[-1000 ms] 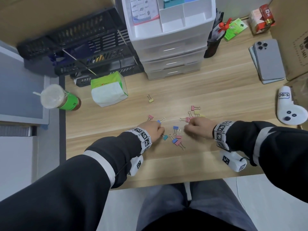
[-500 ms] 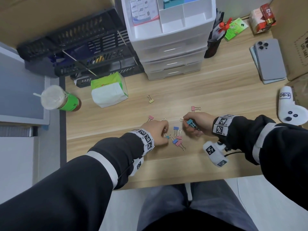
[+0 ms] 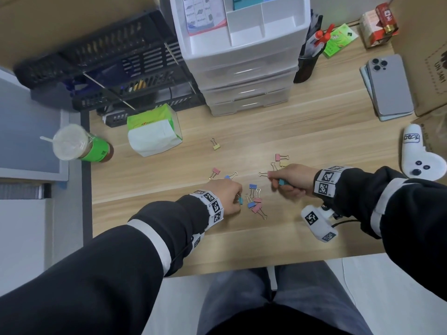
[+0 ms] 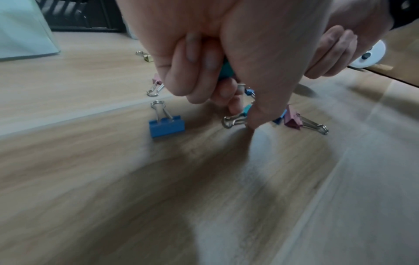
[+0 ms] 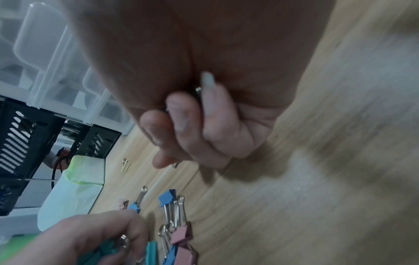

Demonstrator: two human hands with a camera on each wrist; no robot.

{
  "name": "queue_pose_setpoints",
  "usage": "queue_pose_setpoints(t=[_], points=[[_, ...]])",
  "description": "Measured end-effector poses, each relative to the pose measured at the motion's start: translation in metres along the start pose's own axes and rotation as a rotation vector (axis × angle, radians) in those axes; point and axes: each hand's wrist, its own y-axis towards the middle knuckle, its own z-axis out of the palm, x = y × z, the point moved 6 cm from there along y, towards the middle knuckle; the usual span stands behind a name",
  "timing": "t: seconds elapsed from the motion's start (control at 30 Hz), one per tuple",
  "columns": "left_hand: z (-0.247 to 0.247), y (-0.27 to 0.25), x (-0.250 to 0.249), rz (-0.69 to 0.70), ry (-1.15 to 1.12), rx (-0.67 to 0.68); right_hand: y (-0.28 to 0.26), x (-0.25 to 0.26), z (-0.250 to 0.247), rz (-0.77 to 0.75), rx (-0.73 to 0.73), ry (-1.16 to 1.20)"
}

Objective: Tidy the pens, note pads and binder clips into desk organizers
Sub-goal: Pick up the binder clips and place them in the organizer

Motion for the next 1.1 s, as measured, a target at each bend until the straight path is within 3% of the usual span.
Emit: queue_pose_setpoints(t=[0.23, 0.47, 0.73, 0.9, 1.1], points=[[-0.005, 0.006, -0.001, -0.101, 0.063, -0.055, 0.001, -0.011, -0.003, 0.064, -0.004, -0.064], [-0.017, 0.008, 0.004, -0.176, -0.051, -0.102, -0.001, 0.0, -0.001, 0.046, -0.036, -0.031], [-0.013, 0.008, 0.003, -0.036, -0.092, -0.099, 0.001, 0.004, -0.006, 0.05, -0.058, -0.007], [-0.013, 0.016, 0.004, -0.159, -0.132, -0.154, 0.004, 0.0, -0.009, 0.061, -0.069, 0.0], [-0.018, 0.022, 0.0, -0.211, -0.128, -0.107, 0.002, 0.004, -0.006, 0.051, -0.062, 0.0]])
